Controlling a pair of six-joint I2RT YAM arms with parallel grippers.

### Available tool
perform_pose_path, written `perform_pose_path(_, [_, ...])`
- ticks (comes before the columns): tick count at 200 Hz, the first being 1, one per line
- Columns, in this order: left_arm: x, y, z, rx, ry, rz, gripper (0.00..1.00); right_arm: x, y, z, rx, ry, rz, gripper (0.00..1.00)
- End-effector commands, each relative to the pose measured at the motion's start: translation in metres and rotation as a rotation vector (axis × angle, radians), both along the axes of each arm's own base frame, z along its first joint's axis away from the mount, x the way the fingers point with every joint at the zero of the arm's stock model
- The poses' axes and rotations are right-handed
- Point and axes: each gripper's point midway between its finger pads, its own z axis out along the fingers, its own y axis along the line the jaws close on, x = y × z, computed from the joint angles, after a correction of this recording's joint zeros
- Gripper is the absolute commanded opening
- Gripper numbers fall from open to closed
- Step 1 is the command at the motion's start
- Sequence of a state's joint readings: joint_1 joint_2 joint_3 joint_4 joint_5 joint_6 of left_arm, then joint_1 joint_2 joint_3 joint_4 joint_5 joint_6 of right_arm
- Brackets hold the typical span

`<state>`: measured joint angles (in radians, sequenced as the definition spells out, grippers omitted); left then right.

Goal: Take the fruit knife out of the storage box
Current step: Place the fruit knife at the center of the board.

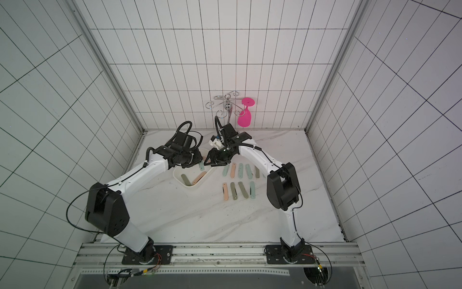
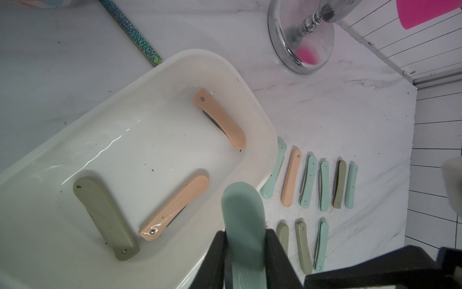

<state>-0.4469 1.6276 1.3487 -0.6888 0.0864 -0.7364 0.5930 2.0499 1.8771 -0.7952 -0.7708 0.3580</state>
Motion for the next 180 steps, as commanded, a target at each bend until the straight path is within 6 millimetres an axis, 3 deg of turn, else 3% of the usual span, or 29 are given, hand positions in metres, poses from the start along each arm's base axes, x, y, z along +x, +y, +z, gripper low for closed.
perform_pose_path(1, [0.000, -0.009, 0.017, -0.053, -0.045, -0.010, 0.15, 0.000, 0.017, 0.002, 0.035, -0.002, 0.013, 0.49])
perform_pose_path(59, [-0.004, -0.011, 0.022, -0.072, -0.052, -0.023, 0.15, 0.006, 0.024, -0.014, 0.014, -0.007, -0.003, 0.43])
perform_pose_path(146, [-0.009, -0.013, 0.021, -0.077, -0.050, -0.043, 0.17, 0.003, 0.030, -0.014, 0.028, -0.011, 0.007, 0.00])
perform_pose_path(180, [-0.008, -0.014, 0.027, -0.081, -0.080, -0.065, 0.23, 0.002, 0.026, -0.010, 0.024, -0.031, 0.007, 0.00])
